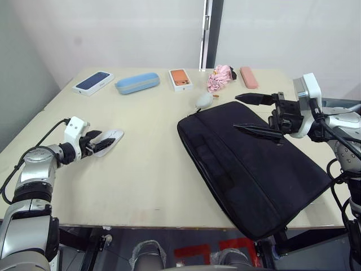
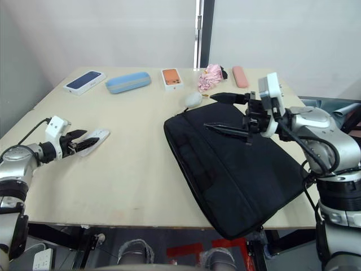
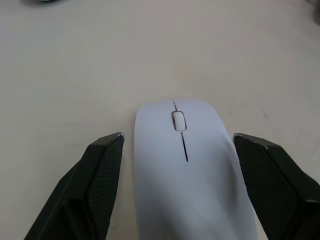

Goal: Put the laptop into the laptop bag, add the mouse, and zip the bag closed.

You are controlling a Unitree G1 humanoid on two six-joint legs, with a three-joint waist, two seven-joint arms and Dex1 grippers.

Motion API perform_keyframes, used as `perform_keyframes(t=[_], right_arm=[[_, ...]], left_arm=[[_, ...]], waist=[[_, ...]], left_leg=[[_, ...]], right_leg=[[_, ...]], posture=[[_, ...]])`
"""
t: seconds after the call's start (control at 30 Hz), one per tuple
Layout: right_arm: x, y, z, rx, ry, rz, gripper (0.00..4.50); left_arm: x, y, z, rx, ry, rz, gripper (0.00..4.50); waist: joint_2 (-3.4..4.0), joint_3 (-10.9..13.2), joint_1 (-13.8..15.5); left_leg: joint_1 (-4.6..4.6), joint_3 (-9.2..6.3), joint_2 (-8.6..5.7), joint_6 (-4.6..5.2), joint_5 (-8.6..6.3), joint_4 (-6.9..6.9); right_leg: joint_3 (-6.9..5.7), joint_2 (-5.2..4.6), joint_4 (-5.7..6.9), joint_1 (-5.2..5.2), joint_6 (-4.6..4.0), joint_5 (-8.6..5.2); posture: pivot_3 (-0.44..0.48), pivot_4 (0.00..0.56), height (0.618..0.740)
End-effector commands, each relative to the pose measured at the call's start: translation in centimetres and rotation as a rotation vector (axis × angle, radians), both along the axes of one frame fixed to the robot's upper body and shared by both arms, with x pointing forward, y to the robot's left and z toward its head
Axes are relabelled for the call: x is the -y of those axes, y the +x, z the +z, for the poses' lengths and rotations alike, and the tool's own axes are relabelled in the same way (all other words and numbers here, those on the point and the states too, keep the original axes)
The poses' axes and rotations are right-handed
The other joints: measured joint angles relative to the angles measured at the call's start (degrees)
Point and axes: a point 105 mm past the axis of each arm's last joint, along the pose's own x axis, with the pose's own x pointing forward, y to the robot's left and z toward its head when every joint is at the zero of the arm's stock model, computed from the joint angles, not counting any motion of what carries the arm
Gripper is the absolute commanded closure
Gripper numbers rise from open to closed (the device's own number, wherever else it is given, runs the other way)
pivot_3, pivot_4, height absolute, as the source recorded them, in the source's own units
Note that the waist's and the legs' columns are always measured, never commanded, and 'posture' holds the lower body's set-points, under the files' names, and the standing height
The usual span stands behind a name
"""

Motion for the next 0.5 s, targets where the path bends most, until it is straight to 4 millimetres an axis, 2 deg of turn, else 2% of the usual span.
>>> perform_keyframes(t=[0.03,0.5], right_arm=[[0.1,-0.4,0.7,0.039,0.008,0.006,0.07],[0.2,-0.4,0.8,0.041,0.003,-0.004,0.07]], left_arm=[[-0.3,-0.1,1.0,0.033,-0.005,0.002,0.83],[0.2,-0.1,-1.4,-0.037,-0.003,0.0,0.83]], waist=[[0.0,0.0,0.0],[0.0,0.0,0.0]], left_leg=[[0.0,0.0,0.0,0.0,0.0,0.0],[0.02,0.0,0.0,-0.01,0.0,0.0]], right_leg=[[-0.01,0.0,0.0,0.0,0.0,0.0],[0.01,0.0,0.02,0.0,0.0,0.0]], posture=[[0.0,0.15,0.74],[0.0,0.15,0.74]])
